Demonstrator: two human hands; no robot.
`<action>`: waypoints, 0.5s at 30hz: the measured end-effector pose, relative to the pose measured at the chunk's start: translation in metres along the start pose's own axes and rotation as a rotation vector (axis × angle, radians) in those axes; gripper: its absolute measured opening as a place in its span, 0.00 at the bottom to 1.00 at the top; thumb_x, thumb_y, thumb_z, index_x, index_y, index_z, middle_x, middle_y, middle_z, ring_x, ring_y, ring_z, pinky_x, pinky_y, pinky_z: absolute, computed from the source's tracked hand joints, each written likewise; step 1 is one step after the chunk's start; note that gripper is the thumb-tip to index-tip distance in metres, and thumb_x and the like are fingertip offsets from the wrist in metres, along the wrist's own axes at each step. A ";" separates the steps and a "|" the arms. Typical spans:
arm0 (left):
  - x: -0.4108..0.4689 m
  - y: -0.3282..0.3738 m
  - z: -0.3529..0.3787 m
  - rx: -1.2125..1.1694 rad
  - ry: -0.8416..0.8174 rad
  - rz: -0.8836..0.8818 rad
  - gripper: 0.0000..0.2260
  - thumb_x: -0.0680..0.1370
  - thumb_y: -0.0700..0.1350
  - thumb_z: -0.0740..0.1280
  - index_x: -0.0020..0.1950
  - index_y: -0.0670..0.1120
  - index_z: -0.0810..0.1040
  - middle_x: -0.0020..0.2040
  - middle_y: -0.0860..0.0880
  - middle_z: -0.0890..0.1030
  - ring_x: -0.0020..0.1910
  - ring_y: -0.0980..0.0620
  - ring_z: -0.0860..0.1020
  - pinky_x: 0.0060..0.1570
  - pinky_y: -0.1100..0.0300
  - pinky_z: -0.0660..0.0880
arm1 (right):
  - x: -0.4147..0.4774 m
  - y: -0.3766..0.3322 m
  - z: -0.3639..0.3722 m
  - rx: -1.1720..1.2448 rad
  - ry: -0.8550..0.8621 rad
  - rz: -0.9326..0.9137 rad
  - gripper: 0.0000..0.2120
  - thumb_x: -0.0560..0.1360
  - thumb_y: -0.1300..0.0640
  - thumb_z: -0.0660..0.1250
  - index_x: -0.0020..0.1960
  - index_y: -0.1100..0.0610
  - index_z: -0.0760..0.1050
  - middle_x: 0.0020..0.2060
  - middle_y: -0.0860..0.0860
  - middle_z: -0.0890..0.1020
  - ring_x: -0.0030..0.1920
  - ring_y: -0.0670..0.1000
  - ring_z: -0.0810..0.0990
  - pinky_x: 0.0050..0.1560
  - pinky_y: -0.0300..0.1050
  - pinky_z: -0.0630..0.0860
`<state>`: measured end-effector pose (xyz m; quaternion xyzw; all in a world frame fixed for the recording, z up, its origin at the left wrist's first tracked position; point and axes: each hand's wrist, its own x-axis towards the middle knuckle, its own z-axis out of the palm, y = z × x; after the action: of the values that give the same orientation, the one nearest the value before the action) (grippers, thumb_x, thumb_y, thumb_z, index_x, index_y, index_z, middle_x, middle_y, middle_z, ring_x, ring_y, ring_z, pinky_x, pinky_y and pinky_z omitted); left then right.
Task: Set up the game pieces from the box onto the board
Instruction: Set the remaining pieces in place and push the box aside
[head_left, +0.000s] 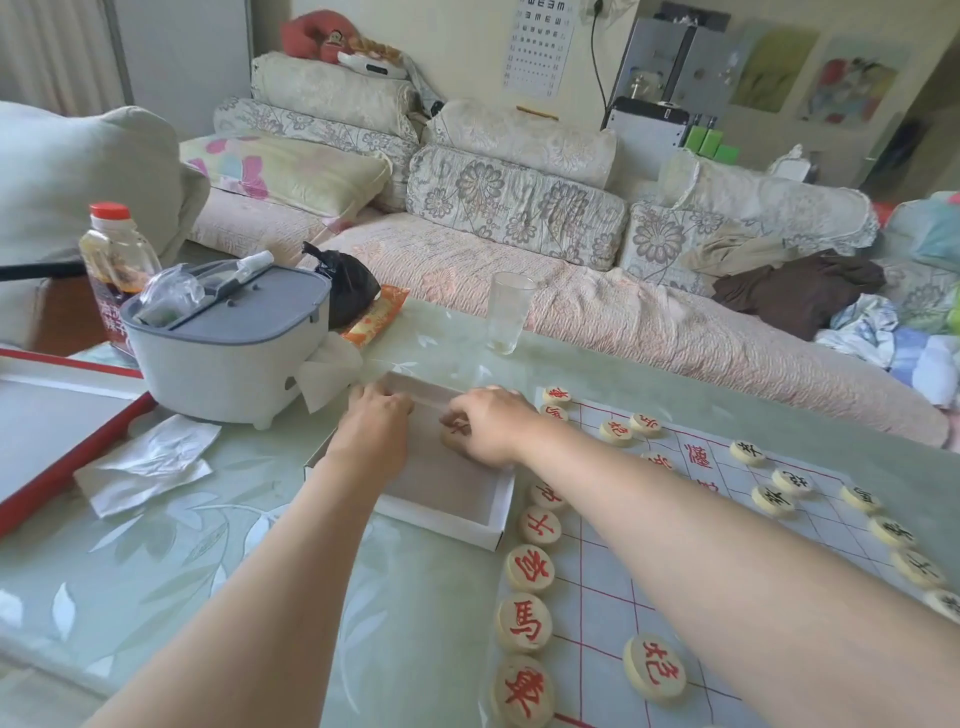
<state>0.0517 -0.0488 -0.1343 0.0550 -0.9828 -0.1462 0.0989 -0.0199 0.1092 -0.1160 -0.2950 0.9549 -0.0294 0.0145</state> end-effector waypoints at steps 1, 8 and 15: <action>0.000 0.000 0.000 0.019 0.007 -0.001 0.16 0.78 0.37 0.59 0.64 0.46 0.75 0.59 0.42 0.71 0.60 0.41 0.66 0.54 0.52 0.71 | -0.003 0.003 -0.001 0.019 0.001 0.002 0.18 0.76 0.44 0.65 0.65 0.44 0.75 0.62 0.49 0.80 0.65 0.54 0.74 0.66 0.47 0.68; -0.004 0.016 -0.003 0.100 0.067 0.080 0.13 0.79 0.47 0.58 0.61 0.50 0.76 0.58 0.46 0.76 0.57 0.43 0.71 0.51 0.54 0.69 | -0.029 0.034 -0.038 0.358 0.197 0.202 0.18 0.70 0.47 0.74 0.56 0.49 0.74 0.51 0.45 0.80 0.52 0.49 0.78 0.50 0.43 0.72; -0.007 0.038 0.006 -0.103 -0.108 0.166 0.20 0.76 0.51 0.67 0.67 0.50 0.73 0.64 0.50 0.75 0.61 0.49 0.74 0.56 0.58 0.71 | -0.066 0.077 -0.038 0.354 0.153 0.315 0.13 0.65 0.44 0.77 0.44 0.48 0.78 0.43 0.42 0.81 0.45 0.45 0.80 0.48 0.42 0.77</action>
<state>0.0539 -0.0098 -0.1300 -0.0395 -0.9790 -0.1908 0.0603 -0.0101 0.2122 -0.0829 -0.1321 0.9674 -0.2161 -0.0021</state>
